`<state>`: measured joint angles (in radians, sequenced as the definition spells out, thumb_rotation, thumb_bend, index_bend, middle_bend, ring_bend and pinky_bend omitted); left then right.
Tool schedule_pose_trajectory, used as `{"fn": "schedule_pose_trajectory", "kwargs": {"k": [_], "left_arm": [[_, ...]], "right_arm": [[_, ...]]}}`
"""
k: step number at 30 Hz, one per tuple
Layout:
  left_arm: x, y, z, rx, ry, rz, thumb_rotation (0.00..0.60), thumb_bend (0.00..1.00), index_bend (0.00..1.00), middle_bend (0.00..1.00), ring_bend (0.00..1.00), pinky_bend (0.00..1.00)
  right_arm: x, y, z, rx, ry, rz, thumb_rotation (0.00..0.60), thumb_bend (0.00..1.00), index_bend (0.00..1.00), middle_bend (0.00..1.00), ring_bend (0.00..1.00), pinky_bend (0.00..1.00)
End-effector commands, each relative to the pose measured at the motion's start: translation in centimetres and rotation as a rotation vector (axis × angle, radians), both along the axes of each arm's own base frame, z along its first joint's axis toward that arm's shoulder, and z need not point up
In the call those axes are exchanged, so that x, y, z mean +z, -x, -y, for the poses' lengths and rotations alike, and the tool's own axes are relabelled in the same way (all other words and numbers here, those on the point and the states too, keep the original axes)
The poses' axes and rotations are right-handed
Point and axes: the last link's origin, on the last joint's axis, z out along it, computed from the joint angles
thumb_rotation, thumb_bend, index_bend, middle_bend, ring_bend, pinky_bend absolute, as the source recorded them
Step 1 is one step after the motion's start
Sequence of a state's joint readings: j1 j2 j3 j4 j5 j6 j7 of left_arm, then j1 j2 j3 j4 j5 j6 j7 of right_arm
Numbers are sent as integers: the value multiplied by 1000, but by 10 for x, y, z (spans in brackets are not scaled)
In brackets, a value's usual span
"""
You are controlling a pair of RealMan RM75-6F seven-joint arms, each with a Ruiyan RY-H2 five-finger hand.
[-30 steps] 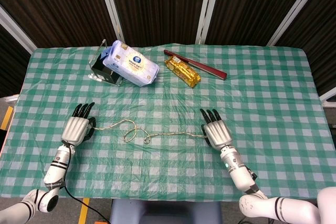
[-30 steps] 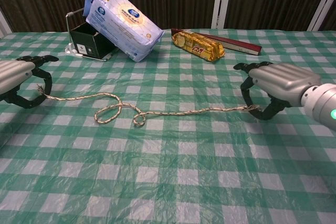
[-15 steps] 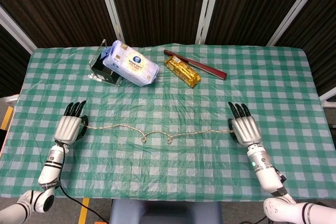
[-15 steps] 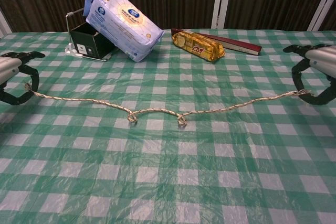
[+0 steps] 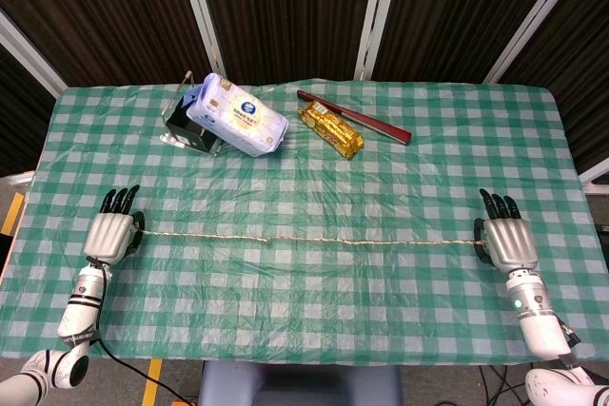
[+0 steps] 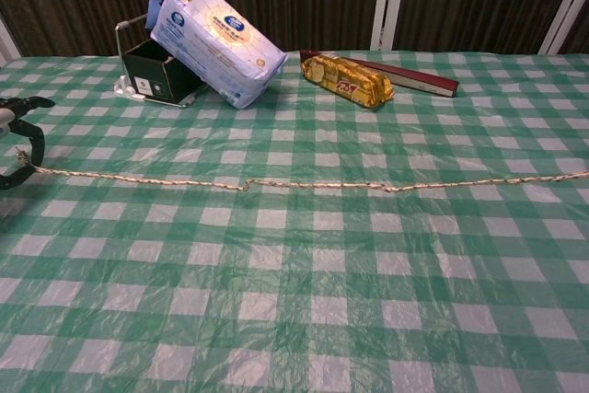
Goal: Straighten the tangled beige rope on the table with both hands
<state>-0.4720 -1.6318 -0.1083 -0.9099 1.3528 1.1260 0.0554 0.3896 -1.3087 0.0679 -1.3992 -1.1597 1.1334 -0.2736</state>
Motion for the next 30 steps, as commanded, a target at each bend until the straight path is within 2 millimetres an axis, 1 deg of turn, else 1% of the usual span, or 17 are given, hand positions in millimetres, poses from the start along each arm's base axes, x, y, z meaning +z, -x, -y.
{"fn": "schedule_pose_trajectory", "kwargs": {"k": [1,5,13,22,28,30], "left_arm": [[-1,1,0,3,3,-3,600,469,645,1,0,0],[-3,2,0,10,10,-11,600,469,645,1,0,0],[-10,4,-3,19,26,-18,600,470,645,1,0,0],[-18,6,-3,27,57,-17,600,470,646,1,0,0],[-20,8,-3,31,63,-16,600,469,643,1,0,0],[-21,8,-3,31,68,-16,600,468,628,1,0,0]], "right_arm": [[4,9,-2,-19,8,3,600,559,822,63,0,0],[10,20,-3,-44,20,5,600,559,822,63,0,0],[6,32,-4,-66,9,-4,600,558,822,63,0,0],[-5,35,-1,-69,-14,-12,600,559,822,63,0,0],[-13,35,1,-69,-27,-18,600,559,822,63,0,0],[-15,36,1,-70,-31,-21,600,559,814,63,0,0]]}}
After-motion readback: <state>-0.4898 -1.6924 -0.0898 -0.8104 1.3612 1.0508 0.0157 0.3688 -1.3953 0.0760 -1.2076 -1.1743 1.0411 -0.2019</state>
